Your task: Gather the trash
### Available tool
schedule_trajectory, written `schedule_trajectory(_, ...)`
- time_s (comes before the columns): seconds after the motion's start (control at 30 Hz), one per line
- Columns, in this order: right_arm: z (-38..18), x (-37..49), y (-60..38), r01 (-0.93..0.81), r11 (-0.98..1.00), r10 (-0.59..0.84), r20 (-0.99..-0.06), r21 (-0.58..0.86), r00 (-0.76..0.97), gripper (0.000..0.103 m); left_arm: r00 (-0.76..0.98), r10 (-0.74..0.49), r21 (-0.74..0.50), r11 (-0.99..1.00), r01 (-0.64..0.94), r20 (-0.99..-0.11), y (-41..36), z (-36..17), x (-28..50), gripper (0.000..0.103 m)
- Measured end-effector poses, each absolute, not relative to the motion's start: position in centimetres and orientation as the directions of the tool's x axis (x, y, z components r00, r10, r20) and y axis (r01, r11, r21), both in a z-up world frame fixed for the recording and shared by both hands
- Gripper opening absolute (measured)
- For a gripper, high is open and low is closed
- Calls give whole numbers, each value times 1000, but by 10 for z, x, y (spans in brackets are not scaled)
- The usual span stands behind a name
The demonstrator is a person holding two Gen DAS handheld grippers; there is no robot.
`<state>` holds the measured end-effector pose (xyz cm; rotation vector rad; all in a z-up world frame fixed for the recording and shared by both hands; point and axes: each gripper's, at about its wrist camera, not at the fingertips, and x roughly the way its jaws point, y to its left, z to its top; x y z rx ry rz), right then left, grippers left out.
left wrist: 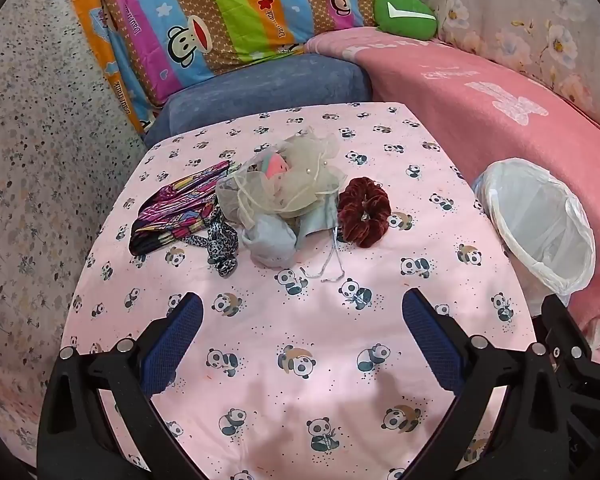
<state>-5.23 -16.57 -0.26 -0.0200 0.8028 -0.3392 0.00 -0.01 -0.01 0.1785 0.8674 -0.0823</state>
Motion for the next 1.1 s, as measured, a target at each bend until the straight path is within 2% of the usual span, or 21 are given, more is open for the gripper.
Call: schedule_trajectory(1.1,3,-53,-167,296,945,-306,-697,-140,648,96,649,-9,116,982,149,-761,-7,1,2,95)
